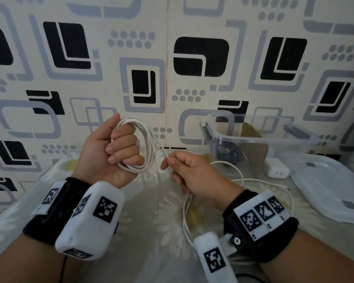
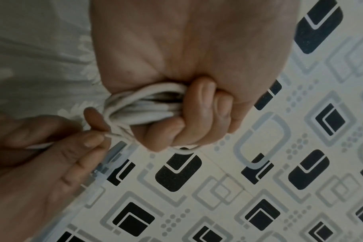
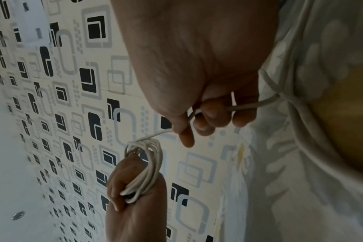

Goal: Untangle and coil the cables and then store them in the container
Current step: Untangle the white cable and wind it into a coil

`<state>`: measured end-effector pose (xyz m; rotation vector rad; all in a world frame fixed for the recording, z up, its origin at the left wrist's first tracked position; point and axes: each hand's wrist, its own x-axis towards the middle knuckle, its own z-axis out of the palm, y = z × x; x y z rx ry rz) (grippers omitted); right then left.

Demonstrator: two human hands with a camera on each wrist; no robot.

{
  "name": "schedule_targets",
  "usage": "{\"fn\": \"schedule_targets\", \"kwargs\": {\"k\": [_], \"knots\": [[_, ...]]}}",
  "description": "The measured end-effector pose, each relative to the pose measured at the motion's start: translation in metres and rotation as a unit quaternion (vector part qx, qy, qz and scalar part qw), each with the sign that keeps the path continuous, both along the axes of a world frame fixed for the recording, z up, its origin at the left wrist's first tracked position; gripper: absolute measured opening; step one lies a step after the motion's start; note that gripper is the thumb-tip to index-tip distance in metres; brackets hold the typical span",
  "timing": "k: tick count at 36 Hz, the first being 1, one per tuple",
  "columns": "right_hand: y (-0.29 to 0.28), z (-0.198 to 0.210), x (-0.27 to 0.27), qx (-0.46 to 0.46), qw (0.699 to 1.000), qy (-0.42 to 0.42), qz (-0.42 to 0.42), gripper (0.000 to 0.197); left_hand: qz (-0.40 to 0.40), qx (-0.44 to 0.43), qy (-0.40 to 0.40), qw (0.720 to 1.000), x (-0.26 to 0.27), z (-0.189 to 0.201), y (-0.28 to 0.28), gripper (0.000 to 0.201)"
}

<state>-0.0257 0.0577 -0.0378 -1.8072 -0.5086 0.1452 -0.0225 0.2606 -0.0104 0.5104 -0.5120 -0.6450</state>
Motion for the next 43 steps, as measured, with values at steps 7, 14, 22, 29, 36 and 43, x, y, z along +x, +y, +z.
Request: {"fn": "schedule_targets", "kwargs": {"k": [7, 14, 22, 29, 36, 43], "knots": [[0.001, -0.006, 0.003, -0.026, 0.999, 0.026, 0.039, 0.025, 0.001, -0.049, -0.001, 0.999, 0.003, -0.005, -0.002, 0.042], [0.005, -0.010, -0.001, -0.090, 0.993, 0.017, 0.075, 0.036, 0.060, -0.121, 0.026, 0.991, 0.005, -0.009, 0.001, 0.025], [0.004, -0.011, -0.005, -0.139, 0.989, -0.014, 0.039, 0.030, 0.216, -0.203, 0.053, 0.954, 0.012, -0.012, 0.007, 0.023], [0.001, -0.009, -0.006, -0.198, 0.977, -0.028, 0.074, 0.042, 0.367, -0.165, 0.073, 0.913, 0.013, -0.009, 0.001, 0.034], [0.002, -0.004, -0.012, -0.210, 0.968, -0.106, 0.091, 0.048, 0.411, -0.010, 0.013, 0.911, 0.010, -0.006, -0.010, 0.034], [0.002, 0.001, -0.009, -0.154, 0.959, -0.234, 0.035, 0.031, 0.395, 0.113, -0.071, 0.909, 0.005, -0.010, -0.028, 0.040]]}}
